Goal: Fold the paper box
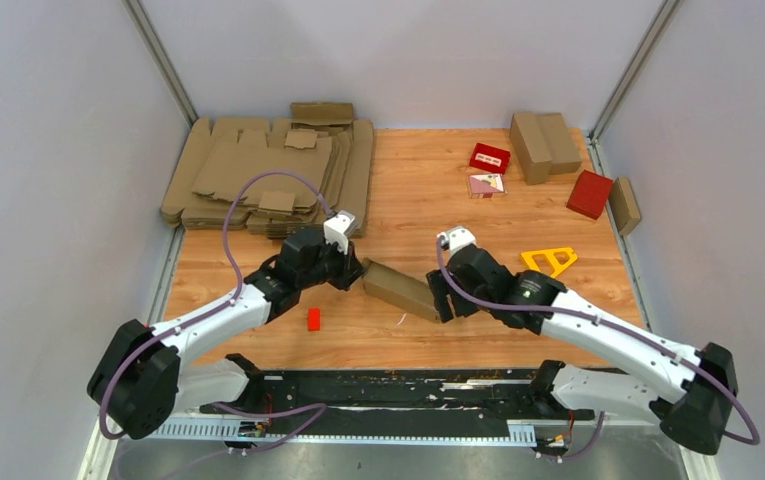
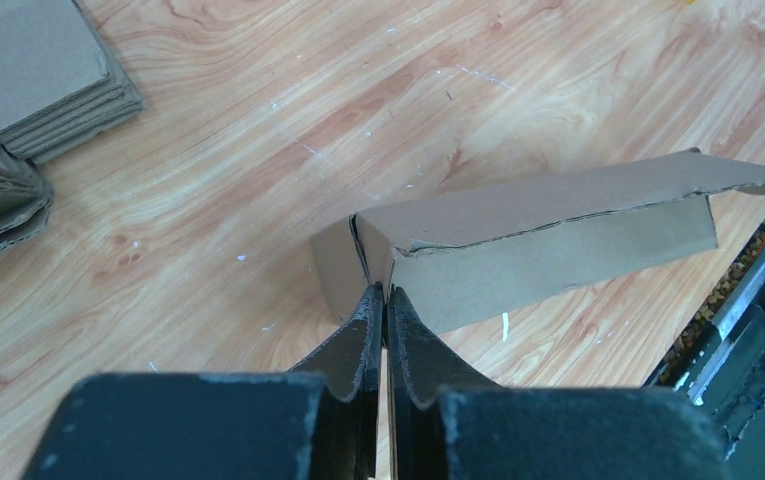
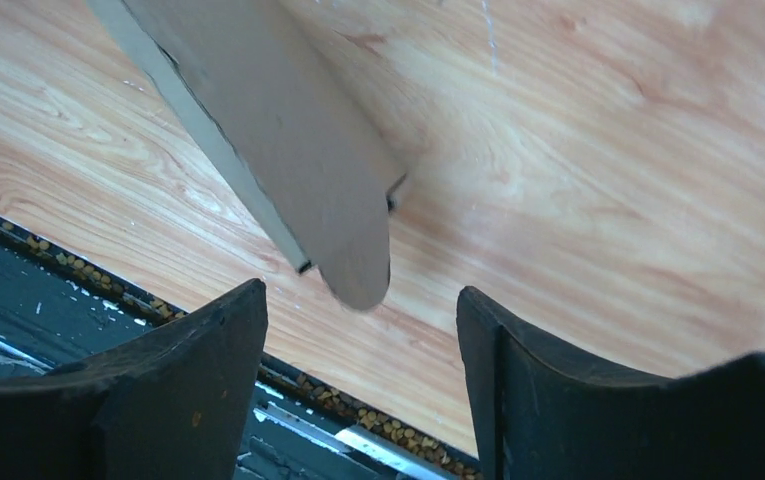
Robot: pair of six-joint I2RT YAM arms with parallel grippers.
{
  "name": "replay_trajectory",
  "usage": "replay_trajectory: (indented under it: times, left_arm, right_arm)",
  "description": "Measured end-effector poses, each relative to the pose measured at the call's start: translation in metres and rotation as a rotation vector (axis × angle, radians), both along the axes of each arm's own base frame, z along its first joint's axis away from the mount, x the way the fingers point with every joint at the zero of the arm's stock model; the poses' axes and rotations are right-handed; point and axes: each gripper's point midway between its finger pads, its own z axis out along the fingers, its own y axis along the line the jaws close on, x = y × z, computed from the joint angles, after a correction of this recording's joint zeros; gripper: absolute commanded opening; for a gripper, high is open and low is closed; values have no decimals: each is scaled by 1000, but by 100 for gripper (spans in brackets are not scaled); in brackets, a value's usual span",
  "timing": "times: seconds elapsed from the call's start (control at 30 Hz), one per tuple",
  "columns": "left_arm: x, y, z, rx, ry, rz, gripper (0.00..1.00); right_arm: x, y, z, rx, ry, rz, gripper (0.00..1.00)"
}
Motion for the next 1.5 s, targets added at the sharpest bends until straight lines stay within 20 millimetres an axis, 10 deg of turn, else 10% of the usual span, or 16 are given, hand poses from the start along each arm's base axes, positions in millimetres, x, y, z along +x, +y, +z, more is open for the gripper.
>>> replay_trajectory:
  times: [0.27,1.03,1.5]
  left_arm:
    - [-3,1,8,-13,-26,3,8]
    - [-8,-5,3,-5,-16,-17,10]
    - [-12,-10,2,5,-22,-27,12]
  right_arm:
    - [-6,-22,-7,123,-6,-163,59]
    - [15,-6,-18,168,41,-224,19]
    - [16,-5,-14,351,231,-377,11]
